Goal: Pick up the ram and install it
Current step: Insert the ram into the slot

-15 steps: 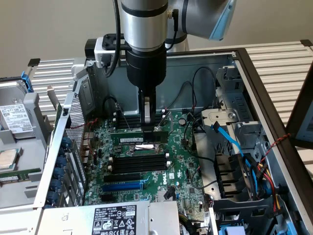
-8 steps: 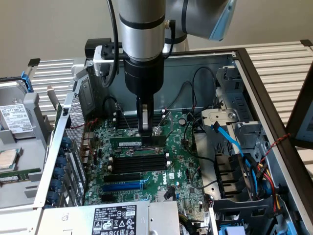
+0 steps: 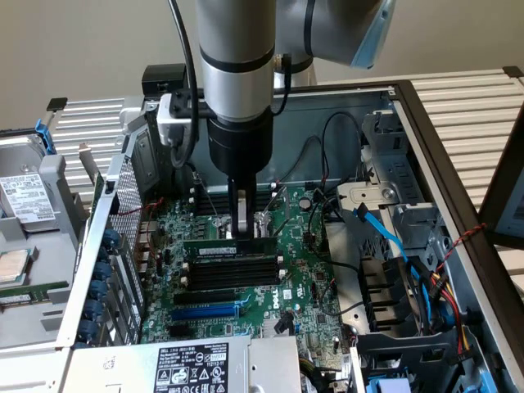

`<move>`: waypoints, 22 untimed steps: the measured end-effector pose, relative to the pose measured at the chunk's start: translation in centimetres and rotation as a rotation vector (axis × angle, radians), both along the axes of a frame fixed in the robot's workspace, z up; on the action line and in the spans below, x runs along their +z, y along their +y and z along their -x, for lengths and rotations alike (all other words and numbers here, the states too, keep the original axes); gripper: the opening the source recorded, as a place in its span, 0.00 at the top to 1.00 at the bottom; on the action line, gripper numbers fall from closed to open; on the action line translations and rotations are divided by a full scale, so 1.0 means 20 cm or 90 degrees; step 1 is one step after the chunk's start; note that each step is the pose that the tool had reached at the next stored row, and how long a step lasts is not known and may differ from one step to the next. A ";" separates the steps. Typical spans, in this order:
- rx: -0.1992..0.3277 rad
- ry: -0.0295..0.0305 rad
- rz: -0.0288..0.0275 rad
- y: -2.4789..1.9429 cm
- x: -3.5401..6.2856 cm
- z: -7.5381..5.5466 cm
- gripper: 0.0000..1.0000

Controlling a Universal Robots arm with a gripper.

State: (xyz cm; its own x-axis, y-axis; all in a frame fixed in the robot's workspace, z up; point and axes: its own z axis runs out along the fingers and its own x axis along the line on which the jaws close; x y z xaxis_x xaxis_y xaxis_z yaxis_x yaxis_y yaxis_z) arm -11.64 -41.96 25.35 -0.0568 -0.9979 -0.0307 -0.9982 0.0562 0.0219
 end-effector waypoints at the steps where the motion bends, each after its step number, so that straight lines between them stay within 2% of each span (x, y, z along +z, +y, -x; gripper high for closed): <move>1: 0.000 -0.0001 -0.0008 -0.010 -0.009 0.00 0.87; 3: 0.000 0.0000 -0.0032 -0.027 -0.027 0.00 0.87; 5: 0.000 -0.0001 -0.0055 -0.032 -0.034 0.00 0.87; 10: 0.000 -0.0001 -0.0059 -0.033 -0.037 0.00 0.87; 16: 0.000 0.0012 -0.0059 -0.033 -0.086 0.00 0.87; 22: 0.003 0.0015 -0.0059 -0.033 -0.088 0.00 0.87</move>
